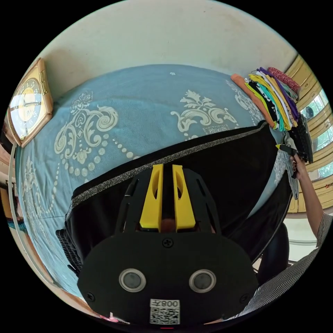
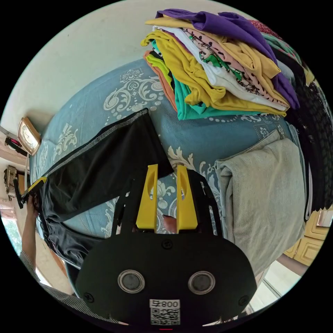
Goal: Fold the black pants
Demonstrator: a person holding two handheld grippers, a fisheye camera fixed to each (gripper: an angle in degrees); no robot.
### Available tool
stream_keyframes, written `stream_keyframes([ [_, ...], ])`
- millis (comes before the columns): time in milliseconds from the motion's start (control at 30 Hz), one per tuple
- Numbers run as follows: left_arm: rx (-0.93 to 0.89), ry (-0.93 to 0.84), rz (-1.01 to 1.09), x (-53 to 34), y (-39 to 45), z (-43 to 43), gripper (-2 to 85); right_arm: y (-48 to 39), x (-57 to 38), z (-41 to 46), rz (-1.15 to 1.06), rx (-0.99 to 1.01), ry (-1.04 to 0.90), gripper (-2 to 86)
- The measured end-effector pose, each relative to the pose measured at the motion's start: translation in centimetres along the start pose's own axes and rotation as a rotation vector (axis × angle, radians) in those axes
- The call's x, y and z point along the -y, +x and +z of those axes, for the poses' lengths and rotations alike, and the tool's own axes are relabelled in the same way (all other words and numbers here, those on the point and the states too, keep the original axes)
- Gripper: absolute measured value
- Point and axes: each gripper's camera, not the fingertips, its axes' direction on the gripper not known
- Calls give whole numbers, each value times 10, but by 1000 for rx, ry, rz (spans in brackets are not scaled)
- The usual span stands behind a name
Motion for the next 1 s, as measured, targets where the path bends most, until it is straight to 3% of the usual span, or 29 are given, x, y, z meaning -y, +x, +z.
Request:
stream_keyframes([
  [133, 6, 9, -27, 5, -3, 3, 21, -6, 4, -14, -75, 14, -35, 27],
  [233, 35, 20, -12, 7, 0, 9, 16, 2, -7, -31, -76, 54, 1, 26],
  [333, 34, -6, -31, 7, -3, 24, 20, 7, -8, -8, -65, 50, -91, 42],
  [500, -54, 108, -28, 1, -8, 4, 53, 18, -12, -35, 24, 134, 29, 71],
  [667, -101, 82, -13, -3, -12, 11, 78, -7, 13, -50, -31, 142, 127, 88],
  [867, -79, 43, -58, -8, -23, 29, 72, -65, 71, -7, -121, -40, 60, 74],
  [1000, -50, 49, -96, -6, -29, 34, 32, -76, 86, 13, -131, -31, 14, 54],
])
